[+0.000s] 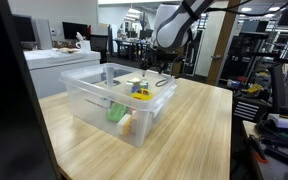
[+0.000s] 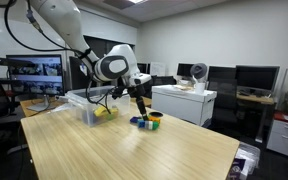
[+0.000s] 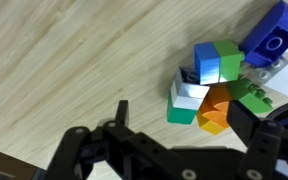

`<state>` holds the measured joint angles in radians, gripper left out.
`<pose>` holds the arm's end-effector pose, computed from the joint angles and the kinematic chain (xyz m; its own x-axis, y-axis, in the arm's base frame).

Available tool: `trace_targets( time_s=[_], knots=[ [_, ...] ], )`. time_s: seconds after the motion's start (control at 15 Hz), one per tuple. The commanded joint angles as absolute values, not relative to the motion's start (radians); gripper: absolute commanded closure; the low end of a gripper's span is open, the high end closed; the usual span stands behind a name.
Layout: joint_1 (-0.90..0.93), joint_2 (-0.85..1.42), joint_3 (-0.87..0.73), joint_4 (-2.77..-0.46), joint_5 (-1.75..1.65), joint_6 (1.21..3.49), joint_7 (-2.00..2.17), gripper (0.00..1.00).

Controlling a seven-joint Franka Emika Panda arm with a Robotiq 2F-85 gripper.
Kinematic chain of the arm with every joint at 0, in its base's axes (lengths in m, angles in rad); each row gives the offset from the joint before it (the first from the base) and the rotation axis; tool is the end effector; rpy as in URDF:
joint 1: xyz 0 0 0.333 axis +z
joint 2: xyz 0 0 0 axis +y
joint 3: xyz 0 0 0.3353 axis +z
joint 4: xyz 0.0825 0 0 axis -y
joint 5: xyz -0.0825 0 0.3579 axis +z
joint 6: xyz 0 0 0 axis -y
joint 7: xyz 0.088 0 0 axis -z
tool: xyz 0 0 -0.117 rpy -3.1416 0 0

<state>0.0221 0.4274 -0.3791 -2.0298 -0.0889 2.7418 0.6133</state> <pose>0.5894 -0.1998 0.3078 0.6257 -0.6938 0.3566 -0.7441 -0.6680 0.0059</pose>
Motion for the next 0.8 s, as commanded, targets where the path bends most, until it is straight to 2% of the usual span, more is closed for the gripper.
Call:
trace_targets(
  time_s=[0.0,0.73],
  knots=[
    [0.067,0.501,-0.432,-1.965,-0.139,2.718,0.713,0.0],
    [0.116,0.677,-0.486,-1.828,-0.182,2.643,0.789,0.0]
  ],
)
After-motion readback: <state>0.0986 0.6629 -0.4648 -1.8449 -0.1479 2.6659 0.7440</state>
